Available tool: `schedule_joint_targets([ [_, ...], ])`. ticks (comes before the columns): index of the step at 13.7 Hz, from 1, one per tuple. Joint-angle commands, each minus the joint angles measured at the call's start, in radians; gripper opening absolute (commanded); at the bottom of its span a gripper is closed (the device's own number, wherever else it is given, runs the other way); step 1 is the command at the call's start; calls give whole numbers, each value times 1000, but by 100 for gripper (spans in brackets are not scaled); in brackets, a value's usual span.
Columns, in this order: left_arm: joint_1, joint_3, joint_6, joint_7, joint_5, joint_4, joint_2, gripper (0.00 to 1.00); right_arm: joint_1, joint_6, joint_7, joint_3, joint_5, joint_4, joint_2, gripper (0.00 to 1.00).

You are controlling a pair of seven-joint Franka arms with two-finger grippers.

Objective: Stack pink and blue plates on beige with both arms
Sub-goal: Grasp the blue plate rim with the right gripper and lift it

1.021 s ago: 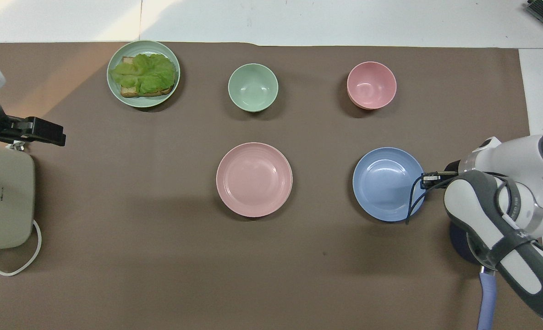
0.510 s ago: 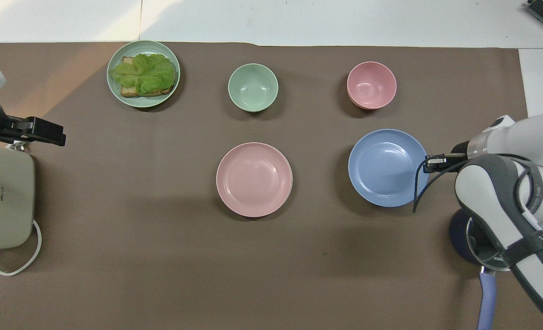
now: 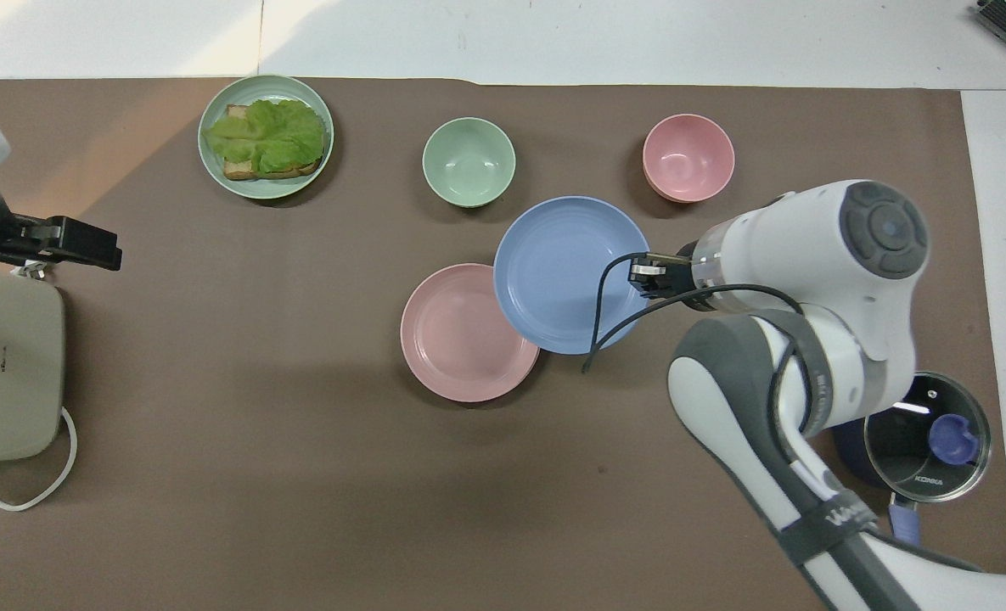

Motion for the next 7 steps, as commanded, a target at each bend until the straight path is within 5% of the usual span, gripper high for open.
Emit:
schedule_joint_targets([
  [1, 9, -6, -15, 4, 13, 5, -1, 100, 57, 41, 94, -1, 23, 21, 47, 0],
  [7, 9, -6, -15, 4, 13, 5, -1, 100, 177, 88, 197, -1, 35, 2, 101, 0],
])
